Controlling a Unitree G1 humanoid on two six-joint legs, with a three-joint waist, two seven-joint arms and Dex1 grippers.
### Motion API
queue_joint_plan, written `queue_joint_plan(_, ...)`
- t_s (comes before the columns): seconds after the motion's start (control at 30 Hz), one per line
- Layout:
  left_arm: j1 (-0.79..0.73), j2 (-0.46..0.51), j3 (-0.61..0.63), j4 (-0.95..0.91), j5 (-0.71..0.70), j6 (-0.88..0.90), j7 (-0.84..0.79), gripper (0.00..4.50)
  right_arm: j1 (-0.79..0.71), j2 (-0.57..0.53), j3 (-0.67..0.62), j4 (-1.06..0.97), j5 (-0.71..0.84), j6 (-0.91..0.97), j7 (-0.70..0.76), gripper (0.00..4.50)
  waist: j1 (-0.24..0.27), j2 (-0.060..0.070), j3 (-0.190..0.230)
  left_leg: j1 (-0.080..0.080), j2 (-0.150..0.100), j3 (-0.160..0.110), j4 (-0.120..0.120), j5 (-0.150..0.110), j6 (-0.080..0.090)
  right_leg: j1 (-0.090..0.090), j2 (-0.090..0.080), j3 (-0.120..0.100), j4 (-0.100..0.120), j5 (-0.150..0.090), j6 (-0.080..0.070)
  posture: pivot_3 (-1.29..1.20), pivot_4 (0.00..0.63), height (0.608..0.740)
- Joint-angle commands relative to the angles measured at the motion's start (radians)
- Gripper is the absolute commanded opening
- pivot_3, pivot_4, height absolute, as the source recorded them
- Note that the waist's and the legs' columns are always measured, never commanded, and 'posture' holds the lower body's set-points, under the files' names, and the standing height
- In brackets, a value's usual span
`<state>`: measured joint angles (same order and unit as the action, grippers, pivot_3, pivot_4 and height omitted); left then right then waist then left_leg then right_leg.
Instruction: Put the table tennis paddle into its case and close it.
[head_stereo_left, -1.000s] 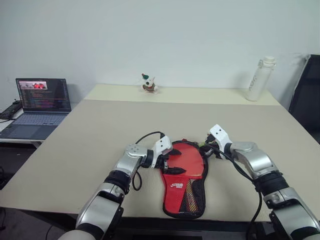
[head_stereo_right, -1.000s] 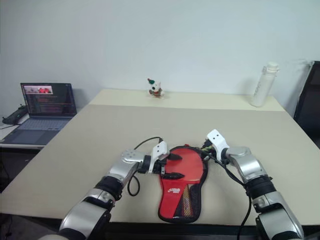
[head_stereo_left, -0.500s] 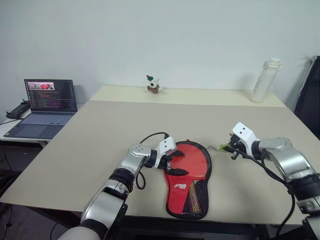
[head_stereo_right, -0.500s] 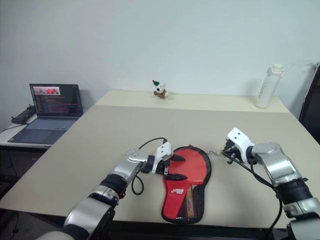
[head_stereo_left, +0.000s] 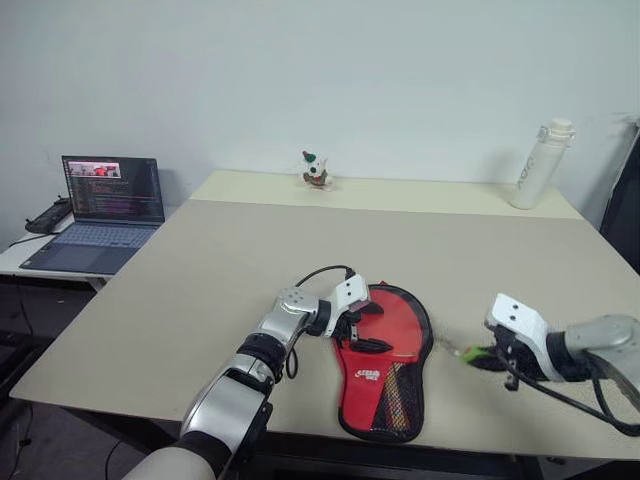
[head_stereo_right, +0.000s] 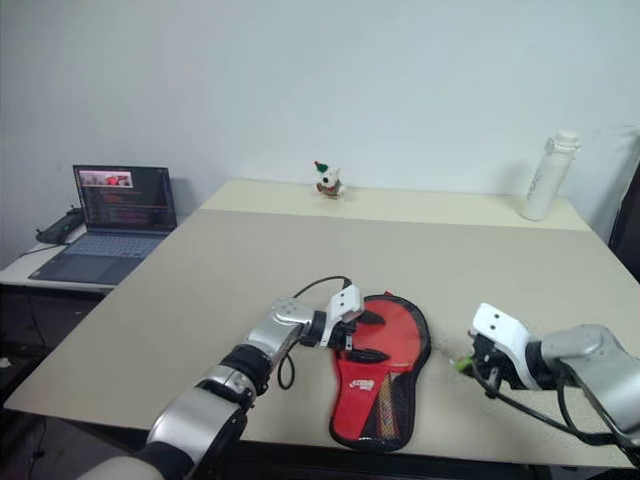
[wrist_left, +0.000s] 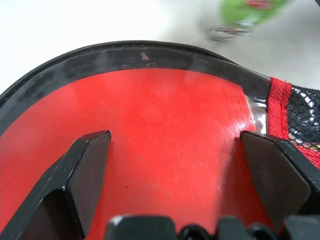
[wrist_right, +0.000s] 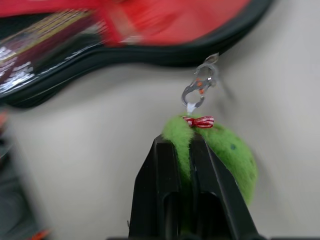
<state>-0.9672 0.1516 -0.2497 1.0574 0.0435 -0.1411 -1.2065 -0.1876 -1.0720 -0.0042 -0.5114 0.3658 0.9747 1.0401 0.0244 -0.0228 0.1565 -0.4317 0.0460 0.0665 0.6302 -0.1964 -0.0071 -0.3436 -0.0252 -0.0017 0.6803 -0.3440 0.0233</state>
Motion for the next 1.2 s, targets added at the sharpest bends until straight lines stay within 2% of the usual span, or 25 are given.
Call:
queue_joint_plan(0.03, 0.039, -0.012, -0.068, 0.076, 0.088, 0.011, 0.025, 4.5, 0.064, -0.053, -0.075, -0.114, 0.086, 0.039, 0.048, 0.02, 0.002, 0.0, 0.0, 0.0, -0.001, -0.002, 0.0, 0.0, 0.0, 0.001, -0.001, -0.003, -0.001, 0.0, 0.0, 0.0, 0.15, 0.74)
queue_joint_plan(0.23, 0.031, -0.027, -0.066, 0.089, 0.095, 0.005, 0.031, 4.5, 0.193, -0.059, -0.104, -0.264, 0.2, 0.07, 0.047, 0.02, 0.01, 0.0, 0.0, -0.002, -0.005, -0.009, 0.0, 0.0, 0.0, 0.005, -0.003, -0.009, -0.003, -0.002, 0.002, 0.0, 0.15, 0.74)
queue_joint_plan(0.5, 0.023, -0.045, -0.063, 0.103, 0.101, 0.008, 0.041, 4.5, 0.288, -0.037, -0.044, -0.393, 0.277, 0.064, 0.026, 0.02, 0.01, 0.0, 0.0, -0.002, -0.008, -0.011, 0.0, -0.001, 0.002, 0.007, -0.006, -0.011, -0.006, -0.003, 0.005, 0.0, 0.15, 0.74)
queue_joint_plan(0.73, 0.024, -0.055, -0.065, 0.102, 0.105, 0.01, 0.049, 4.5, 0.355, -0.046, -0.114, -0.478, 0.444, 0.092, 0.045, 0.02, 0.009, 0.0, 0.0, -0.002, -0.013, -0.013, -0.001, -0.002, 0.003, 0.008, -0.01, -0.012, -0.006, -0.006, 0.008, 0.0, 0.15, 0.74)
queue_joint_plan(0.97, 0.024, -0.055, -0.065, 0.1, 0.102, 0.01, 0.052, 4.5, 0.283, -0.035, -0.114, -0.444, 0.481, 0.125, -0.041, 0.02, 0.005, -0.001, 0.0, -0.002, -0.015, -0.013, 0.0, -0.003, 0.006, 0.01, -0.014, -0.012, -0.007, -0.006, 0.009, 0.0, 0.15, 0.74)
queue_joint_plan(1.1, 0.024, -0.049, -0.055, 0.098, 0.096, 0.01, 0.07, 4.5, 0.183, -0.027, -0.166, -0.393, 0.619, 0.213, -0.085, 0.02, 0.001, -0.001, 0.0, -0.001, -0.015, -0.013, 0.0, -0.003, 0.006, 0.01, -0.014, -0.012, -0.005, -0.006, 0.009, 0.0, 0.15, 0.74)
queue_joint_plan(1.13, 0.025, -0.046, -0.053, 0.098, 0.095, 0.009, 0.074, 4.5, 0.174, -0.035, -0.168, -0.395, 0.635, 0.221, -0.088, 0.54, 0.001, -0.001, 0.0, -0.001, -0.016, -0.013, 0.0, -0.003, 0.006, 0.01, -0.014, -0.012, -0.004, -0.006, 0.009, 0.0, 0.15, 0.74)
queue_joint_plan(1.2, 0.026, -0.04, -0.044, 0.095, 0.088, 0.007, 0.086, 4.5, 0.147, -0.03, -0.177, -0.384, 0.699, 0.244, -0.115, 1.18, 0.0, -0.002, 0.0, -0.001, -0.015, -0.014, 0.0, -0.003, 0.006, 0.01, -0.015, -0.012, -0.003, -0.006, 0.009, 0.0, 0.15, 0.74)
